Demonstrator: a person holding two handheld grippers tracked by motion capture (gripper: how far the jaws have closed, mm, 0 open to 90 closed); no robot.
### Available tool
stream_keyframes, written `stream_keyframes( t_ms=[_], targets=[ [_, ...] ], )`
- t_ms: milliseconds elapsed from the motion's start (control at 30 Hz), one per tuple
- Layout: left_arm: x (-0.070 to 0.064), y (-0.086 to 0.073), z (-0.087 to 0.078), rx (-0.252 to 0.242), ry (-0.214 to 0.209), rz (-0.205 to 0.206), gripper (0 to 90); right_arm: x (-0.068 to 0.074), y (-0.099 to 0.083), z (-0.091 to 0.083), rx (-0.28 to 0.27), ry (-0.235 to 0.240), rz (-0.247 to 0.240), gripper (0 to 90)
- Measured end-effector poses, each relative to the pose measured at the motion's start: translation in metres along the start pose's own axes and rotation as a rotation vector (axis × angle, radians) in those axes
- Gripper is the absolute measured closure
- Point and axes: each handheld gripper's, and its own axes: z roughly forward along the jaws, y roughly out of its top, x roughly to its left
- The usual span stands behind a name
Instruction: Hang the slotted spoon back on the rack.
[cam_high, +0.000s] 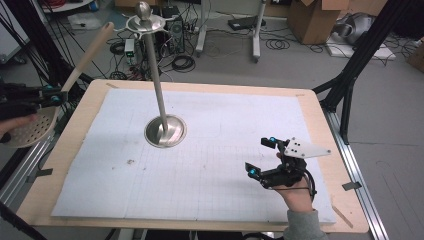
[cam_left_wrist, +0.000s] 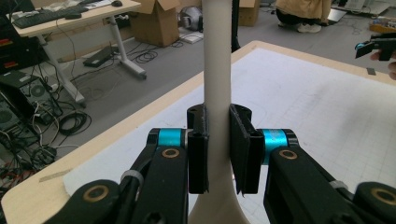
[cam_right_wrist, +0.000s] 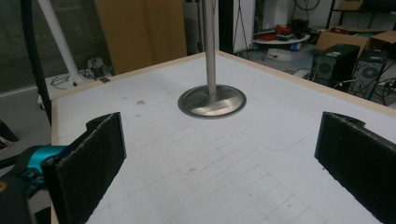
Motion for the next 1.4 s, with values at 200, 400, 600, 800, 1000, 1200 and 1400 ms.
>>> stream_keyframes(
  t_ms=[200, 400, 600, 800, 1000, 1200, 1400],
  targets=[
    [0.004, -0.001, 0.005, 0.011, -0.006, -0.009, 77.9, -0.002, -0.001, -0.003, -0.006, -0.004, 0.005, 0.9],
    [0.007, -0.005, 0.006, 0.015, -0.016, -0.021, 77.8, -0.003, -0.002, -0.003, -0.003, -0.007, 0.0, 0.8],
    [0.007, -0.005, 0.009, 0.015, -0.033, -0.027, 77.8, -0.003, -0.002, -0.002, -0.002, -0.008, 0.0, 0.9],
    [0.007, -0.007, 0.014, 0.016, -0.052, -0.03, 77.9, -0.004, -0.002, -0.003, -0.002, -0.007, 0.001, 0.8],
    [0.006, -0.01, 0.02, 0.015, -0.064, -0.042, 77.8, -0.004, -0.002, -0.003, -0.001, -0.009, 0.007, 0.9],
    [0.004, -0.011, 0.027, 0.023, -0.064, -0.046, 77.9, -0.003, -0.002, -0.003, -0.003, -0.005, 0.001, 0.8],
    [0.003, -0.012, 0.036, 0.039, -0.06, -0.059, 77.9, -0.003, -0.002, -0.003, -0.003, -0.005, 0.006, 0.9]
  ],
)
